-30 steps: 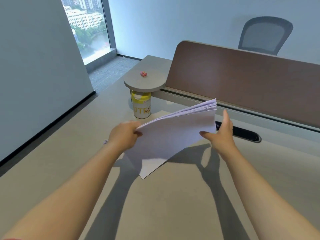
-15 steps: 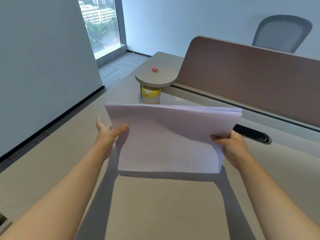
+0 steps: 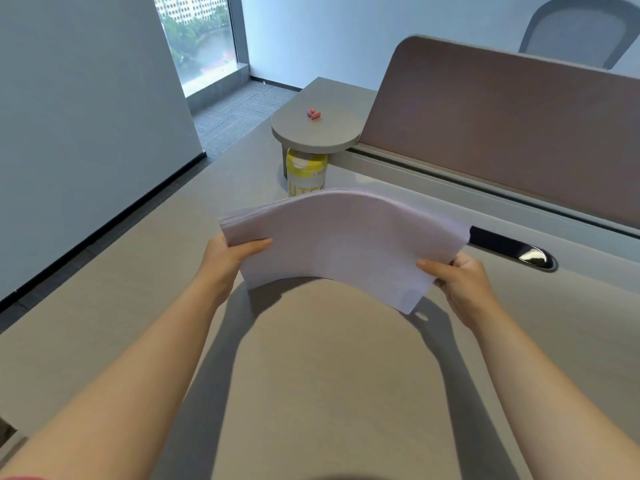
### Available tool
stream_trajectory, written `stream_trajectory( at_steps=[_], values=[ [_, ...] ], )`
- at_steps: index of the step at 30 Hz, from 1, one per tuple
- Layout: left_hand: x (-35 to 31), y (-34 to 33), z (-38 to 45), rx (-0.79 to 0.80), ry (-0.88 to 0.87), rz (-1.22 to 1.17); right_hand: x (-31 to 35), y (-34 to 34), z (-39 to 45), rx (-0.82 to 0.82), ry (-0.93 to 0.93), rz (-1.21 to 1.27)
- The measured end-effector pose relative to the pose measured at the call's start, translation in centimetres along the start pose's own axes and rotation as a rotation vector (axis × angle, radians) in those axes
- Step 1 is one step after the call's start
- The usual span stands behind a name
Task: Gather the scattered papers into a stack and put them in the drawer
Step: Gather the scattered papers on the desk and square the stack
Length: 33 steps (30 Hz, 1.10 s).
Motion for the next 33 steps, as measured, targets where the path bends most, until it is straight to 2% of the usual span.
stream_trajectory(
  at_steps=[7,10,14,19,26,29,33],
  values=[
    [-0.1,0.1,1.6,-0.017,0.033,-0.019,-0.2,-1.2,1.2,-0.059,0.010,0.024],
    [-0.5,1.2,2.3,0.035,0.032,0.013,0.6,-0.7,1.7,-0.040,0.055,0.039],
    [3.6,1.6,2.4,0.087,0.141,0.121,-3.2,-1.1,0.7,0.026,-0.100,-0.032],
    [5.3,1.5,2.8,-0.029,0.175,0.142,-4.8,-1.2,0.6,-0.012,-0.174,-0.048],
    [4.6,4.1,-0.9,-0.181,0.267,0.177,-3.6,-2.8,0.7,-0.007,-0.118,-0.159],
    [3.8,6.7,-4.6,-0.287,0.273,0.131,-2.3,-5.6,0.8,0.067,-0.056,-0.197],
    [4.6,11.1,-10.7,-0.500,0.283,0.055,-1.5,-10.9,-1.1,0.244,-0.014,-0.203]
  ],
)
Point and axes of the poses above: each hand's wrist, its own z-axis towards the middle knuckle, its own y-axis out of the back of the hand, x = y × z, the point moved 9 cm from there along z, towards the middle knuckle, and after that the axes turned 12 degrees about y, right-handed, at the moved point
